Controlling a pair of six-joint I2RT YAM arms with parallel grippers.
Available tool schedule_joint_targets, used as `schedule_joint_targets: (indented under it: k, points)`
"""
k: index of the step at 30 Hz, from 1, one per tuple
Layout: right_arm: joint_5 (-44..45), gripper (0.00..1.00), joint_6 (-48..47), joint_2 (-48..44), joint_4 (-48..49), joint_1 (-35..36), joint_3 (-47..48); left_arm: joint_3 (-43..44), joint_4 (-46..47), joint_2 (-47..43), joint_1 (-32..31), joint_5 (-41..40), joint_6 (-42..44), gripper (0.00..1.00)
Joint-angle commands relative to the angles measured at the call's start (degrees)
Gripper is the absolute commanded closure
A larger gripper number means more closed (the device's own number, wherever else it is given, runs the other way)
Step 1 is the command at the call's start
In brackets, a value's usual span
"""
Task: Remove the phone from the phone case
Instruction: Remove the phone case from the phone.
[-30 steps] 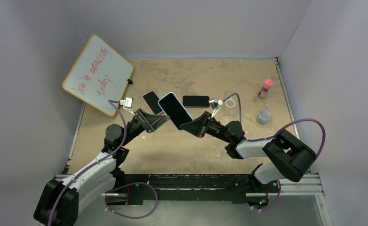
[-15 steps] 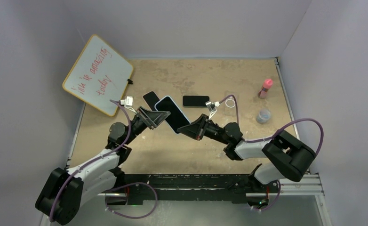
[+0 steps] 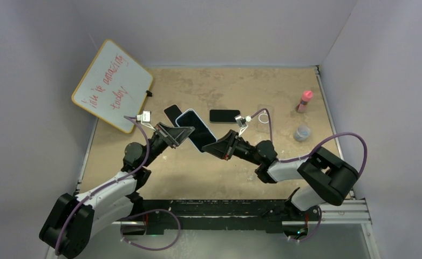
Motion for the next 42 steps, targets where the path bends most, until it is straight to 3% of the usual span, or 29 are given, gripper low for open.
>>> schedule_joint_targets:
  k: [1, 5, 12, 18, 27, 42]
  points:
    - [2.74, 0.72, -7.36, -0.26, 19.92, 0.59, 0.51, -0.61, 0.81, -3.14, -0.09, -6.54, -2.89, 1.00]
    - [2.48, 0.59, -8.67, 0.14, 22.09, 0.63, -0.63, -0.06, -0.08, -4.00, -0.03, -5.70, -3.62, 1.00]
    - [-1.67, 0.47, -16.69, -5.67, 15.18, 0.20, -2.22, 1.07, -4.51, -6.64, 0.34, -2.44, -2.45, 1.00]
    - [-1.85, 0.46, -21.87, -8.42, 9.68, 0.28, -1.00, 1.44, -4.00, -6.51, 0.33, -2.68, -3.69, 1.00]
    - [-2.58, 0.45, -19.83, -0.99, 18.28, 1.36, 0.83, -0.93, 6.18, -1.59, 0.10, -3.48, -9.88, 1.00]
    - [-1.85, 0.49, -20.63, 2.14, 22.17, 2.03, 3.08, -0.33, 1.43, -4.38, 0.00, -4.44, -8.50, 1.00]
